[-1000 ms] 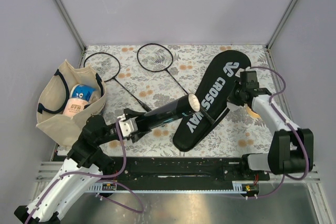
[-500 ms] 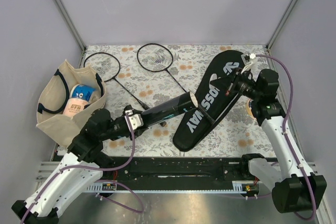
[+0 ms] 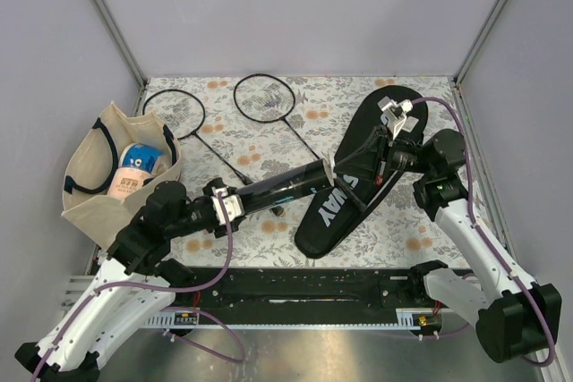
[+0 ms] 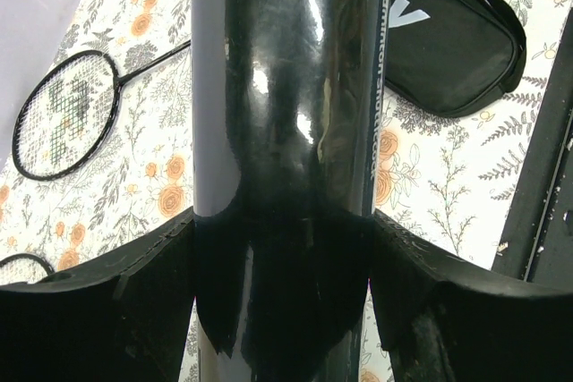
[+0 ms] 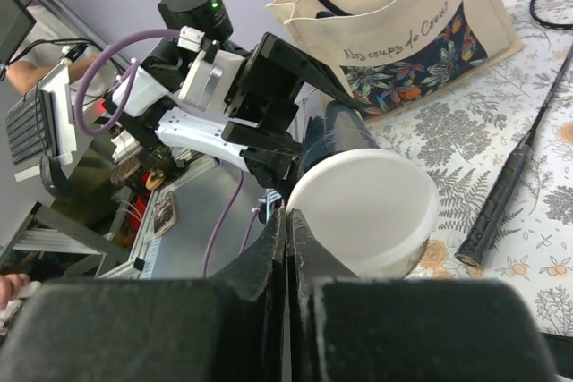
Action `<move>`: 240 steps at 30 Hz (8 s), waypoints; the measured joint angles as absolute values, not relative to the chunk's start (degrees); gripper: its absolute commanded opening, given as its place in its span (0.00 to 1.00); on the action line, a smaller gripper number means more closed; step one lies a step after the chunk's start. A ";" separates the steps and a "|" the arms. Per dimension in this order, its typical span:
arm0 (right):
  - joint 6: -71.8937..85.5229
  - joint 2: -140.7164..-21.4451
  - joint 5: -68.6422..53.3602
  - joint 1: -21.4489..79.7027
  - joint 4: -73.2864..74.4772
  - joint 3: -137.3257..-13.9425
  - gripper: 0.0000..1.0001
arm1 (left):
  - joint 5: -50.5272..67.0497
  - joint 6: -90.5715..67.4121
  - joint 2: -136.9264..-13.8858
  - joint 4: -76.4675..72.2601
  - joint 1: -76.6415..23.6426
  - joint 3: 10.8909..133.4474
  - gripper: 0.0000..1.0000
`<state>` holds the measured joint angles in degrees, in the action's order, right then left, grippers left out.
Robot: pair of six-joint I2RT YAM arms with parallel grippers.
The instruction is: Pack up the badminton gear
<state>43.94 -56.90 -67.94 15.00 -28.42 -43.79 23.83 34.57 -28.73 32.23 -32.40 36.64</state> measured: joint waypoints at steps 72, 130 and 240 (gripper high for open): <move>65.39 -65.67 -78.94 34.46 -50.70 -43.07 0.00 | 29.67 42.70 -21.45 28.91 -32.14 30.28 0.12; 82.46 -75.66 -70.00 36.16 -62.94 -42.72 0.02 | 27.75 36.97 -25.26 21.04 -31.18 24.77 0.06; 40.10 -57.76 -26.61 31.38 -12.47 -51.48 0.99 | 26.06 -15.33 -53.56 0.16 -34.37 44.53 0.10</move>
<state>40.10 -57.76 -26.61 31.38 -12.47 -51.48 26.06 -15.33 -53.56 0.16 -34.37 44.53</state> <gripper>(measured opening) 0.993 0.700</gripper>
